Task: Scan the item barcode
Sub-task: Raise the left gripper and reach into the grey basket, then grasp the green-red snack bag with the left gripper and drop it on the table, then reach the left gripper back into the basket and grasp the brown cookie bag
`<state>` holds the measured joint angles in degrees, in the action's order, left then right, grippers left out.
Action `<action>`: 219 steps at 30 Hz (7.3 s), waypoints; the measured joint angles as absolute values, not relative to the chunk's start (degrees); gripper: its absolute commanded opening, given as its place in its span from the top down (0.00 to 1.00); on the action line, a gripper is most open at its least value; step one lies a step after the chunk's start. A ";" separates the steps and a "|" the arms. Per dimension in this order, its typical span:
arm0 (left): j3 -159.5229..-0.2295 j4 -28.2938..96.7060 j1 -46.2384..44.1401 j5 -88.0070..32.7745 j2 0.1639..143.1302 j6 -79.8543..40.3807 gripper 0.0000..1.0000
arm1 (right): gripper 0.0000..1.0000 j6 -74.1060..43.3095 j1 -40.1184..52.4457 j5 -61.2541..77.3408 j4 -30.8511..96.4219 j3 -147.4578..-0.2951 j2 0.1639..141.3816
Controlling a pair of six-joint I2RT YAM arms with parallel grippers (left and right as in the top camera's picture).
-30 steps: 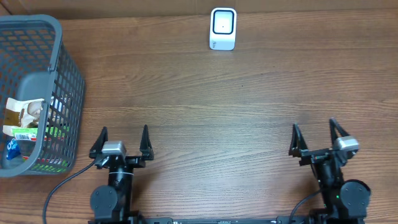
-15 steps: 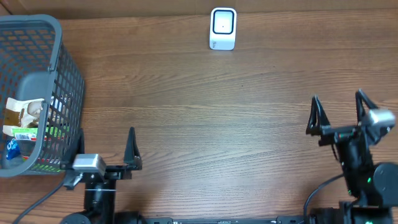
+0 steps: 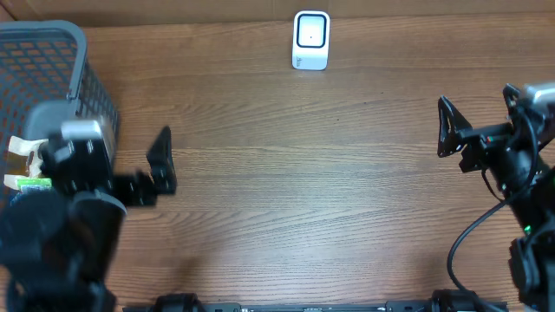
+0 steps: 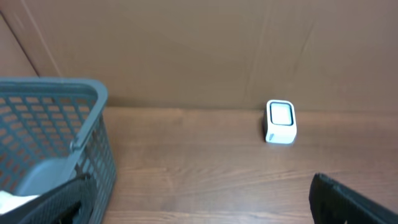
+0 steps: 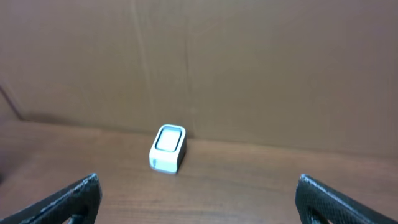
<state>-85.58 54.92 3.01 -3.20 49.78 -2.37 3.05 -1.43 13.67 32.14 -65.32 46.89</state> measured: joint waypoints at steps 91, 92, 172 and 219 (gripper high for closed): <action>-90.98 69.14 46.44 8.73 113.93 -37.04 0.96 | 0.01 -1.52 -1.48 41.15 48.36 -72.75 68.90; -90.98 69.21 46.48 8.58 113.93 -37.04 0.96 | 0.01 -1.52 -1.48 41.15 48.31 -72.75 68.90; -145.58 96.23 -6.09 8.71 110.50 -32.73 0.05 | 0.01 -1.56 -1.48 41.17 47.35 -72.75 68.97; -136.79 81.67 39.46 2.44 138.45 -32.49 0.27 | 0.01 -1.54 -1.48 41.08 49.34 -72.75 68.97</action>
<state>-136.79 81.67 39.46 2.44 138.45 -32.49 -1.54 -1.48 41.08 49.34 -72.75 68.97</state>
